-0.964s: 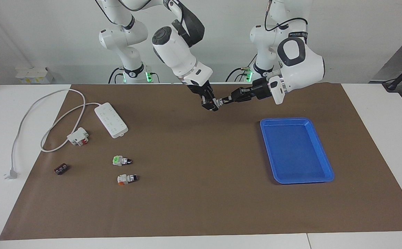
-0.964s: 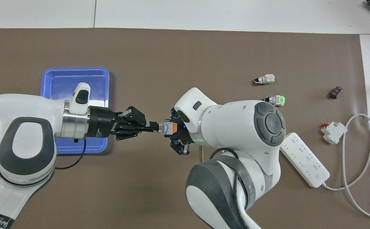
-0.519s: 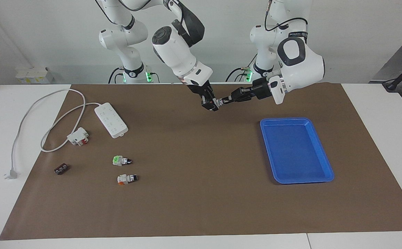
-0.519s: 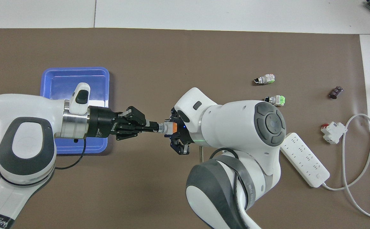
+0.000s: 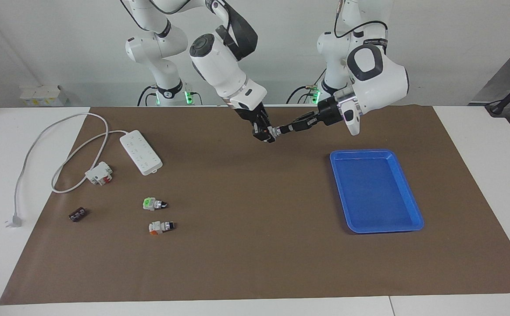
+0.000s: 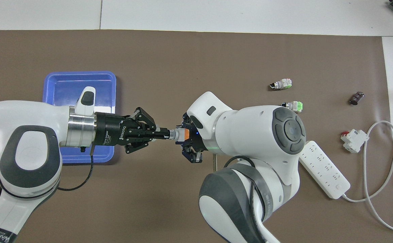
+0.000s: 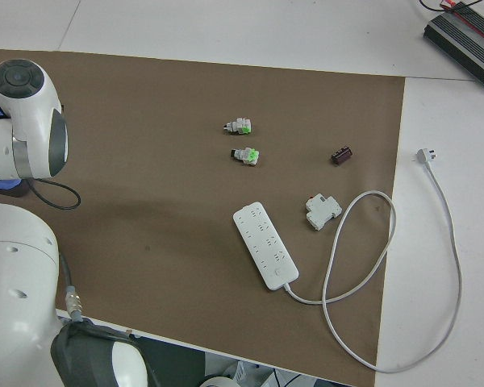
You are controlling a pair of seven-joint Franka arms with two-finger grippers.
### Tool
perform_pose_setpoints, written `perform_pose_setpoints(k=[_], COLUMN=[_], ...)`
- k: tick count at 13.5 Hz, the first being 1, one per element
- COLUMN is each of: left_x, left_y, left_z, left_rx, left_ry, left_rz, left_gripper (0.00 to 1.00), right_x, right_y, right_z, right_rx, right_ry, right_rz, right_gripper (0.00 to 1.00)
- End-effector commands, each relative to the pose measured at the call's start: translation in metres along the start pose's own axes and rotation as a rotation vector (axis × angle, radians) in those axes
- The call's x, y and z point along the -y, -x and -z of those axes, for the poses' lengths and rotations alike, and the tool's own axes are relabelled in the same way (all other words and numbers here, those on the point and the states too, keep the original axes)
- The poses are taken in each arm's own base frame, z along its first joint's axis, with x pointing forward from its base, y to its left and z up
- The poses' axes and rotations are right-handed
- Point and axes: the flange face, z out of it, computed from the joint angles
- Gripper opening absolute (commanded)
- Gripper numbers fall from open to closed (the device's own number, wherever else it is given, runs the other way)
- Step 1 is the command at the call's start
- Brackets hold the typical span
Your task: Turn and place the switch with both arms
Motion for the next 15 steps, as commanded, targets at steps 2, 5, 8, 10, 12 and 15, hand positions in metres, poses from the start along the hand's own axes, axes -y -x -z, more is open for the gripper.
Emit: perform_pose_setpoints(k=[2,5,8,10,12,15], left_x=[-0.0101,-0.0145,-0.0167,-0.0166,-0.0164,-0.0172], left_y=[0.0047,0.0005,0.0026,0.0027,-0.0003,-0.0022], left_z=[-0.0004,0.0047,0.0005,-0.001,0.0006,0.0024], left_rx=[-0.074,-0.116,-0.134,-0.127,-0.135,-0.136], left_ry=[0.103,0.171,0.219,0.224,0.248,0.272], left_rz=[0.263,0.445,0.597,0.681,0.78,0.856], left_gripper=[0.0,0.0,0.0,0.0,0.0,0.0], right_x=[0.021,0.0212,0.0224,0.025,0.0257,0.0259], right_y=[-0.0142,-0.0151,-0.015,-0.0171,-0.0164,-0.0159], right_z=[-0.0056,-0.0037,-0.0044,-0.0063,-0.0066,-0.0072], right_rx=[-0.006,-0.009,-0.007,-0.006,-0.005,-0.004], right_ry=[-0.035,-0.032,-0.033,-0.037,-0.038,-0.039], right_rz=[0.002,-0.001,0.001,0.006,0.005,0.005], right_gripper=[0.0,0.0,0.0,0.0,0.0,0.0])
